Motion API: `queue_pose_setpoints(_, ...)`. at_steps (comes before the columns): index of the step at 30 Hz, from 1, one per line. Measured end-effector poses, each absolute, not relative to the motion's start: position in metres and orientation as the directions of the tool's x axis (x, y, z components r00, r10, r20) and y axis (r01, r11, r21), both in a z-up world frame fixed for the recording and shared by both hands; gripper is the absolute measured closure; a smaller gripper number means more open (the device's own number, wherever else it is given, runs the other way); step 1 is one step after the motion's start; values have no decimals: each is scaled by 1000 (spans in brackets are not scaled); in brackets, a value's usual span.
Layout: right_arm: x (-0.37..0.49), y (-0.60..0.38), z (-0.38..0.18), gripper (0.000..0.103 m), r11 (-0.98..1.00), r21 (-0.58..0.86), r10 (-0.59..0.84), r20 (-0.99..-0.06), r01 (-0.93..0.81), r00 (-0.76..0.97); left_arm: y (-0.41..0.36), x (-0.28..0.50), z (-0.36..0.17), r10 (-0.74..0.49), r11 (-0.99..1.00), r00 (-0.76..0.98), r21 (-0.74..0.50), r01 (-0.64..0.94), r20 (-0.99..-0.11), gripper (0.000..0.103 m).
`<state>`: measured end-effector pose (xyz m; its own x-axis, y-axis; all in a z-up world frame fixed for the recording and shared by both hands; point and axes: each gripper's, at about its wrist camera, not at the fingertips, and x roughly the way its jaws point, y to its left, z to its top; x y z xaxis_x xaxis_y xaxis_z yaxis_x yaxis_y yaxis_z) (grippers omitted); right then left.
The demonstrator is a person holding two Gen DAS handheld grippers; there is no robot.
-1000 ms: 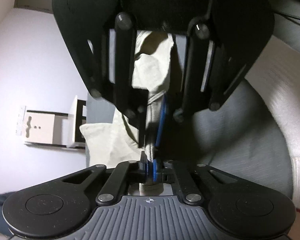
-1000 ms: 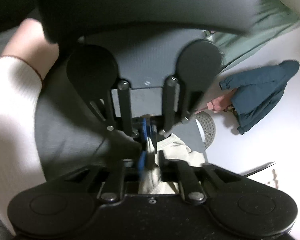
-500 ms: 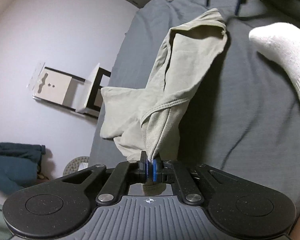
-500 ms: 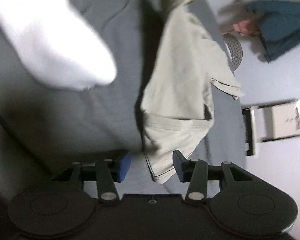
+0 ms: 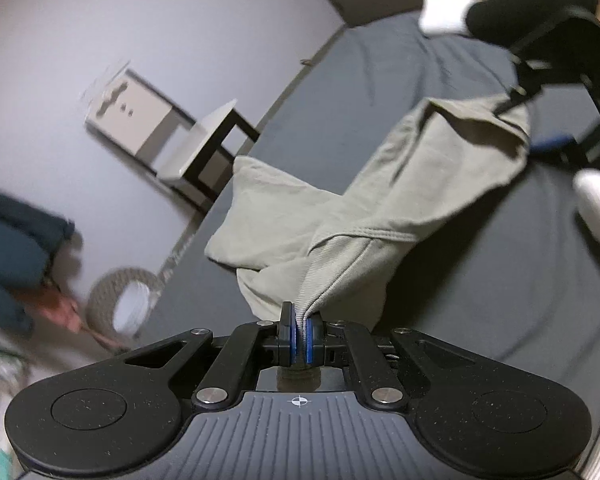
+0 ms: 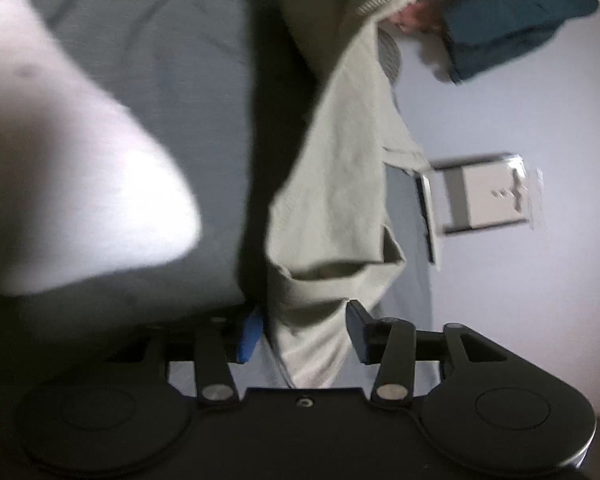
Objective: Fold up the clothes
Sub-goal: 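Grasp a shirt corner with the left gripper while the right gripper holds another corner, then lift the beige shirt up with both grippers, shaking it out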
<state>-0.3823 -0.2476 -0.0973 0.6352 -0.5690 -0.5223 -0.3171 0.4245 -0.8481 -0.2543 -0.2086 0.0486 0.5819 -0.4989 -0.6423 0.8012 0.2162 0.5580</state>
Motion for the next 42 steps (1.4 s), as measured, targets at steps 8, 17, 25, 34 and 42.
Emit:
queue_pose_setpoints(8,-393,-256,-79,48,386,-912,-639,-372,-138,673,-209,-235,40,-488,286,563,488,825,-667,99)
queue_pose_setpoints(17,-400,-257,-62,59,380,-925,-632,-276,-21,724,-196,-233,35,-467,309,568,477,823,-678,99)
queue_pose_setpoints(25,-389,-274,-53,98,471,-882,-605,-336,-16,722,-198,-237,32,-467,299,564,478,826,-681,99)
queue_pose_setpoints(34,-412,-261,8,100,451,-863,-576,-85,229,813,-179,-277,63,-505,354,799,766,537,-327,99)
queue_pose_setpoints(42,-446,-224,157,100,335,-744,-526,361,578,770,-129,-323,194,-511,500,836,860,98,202,99)
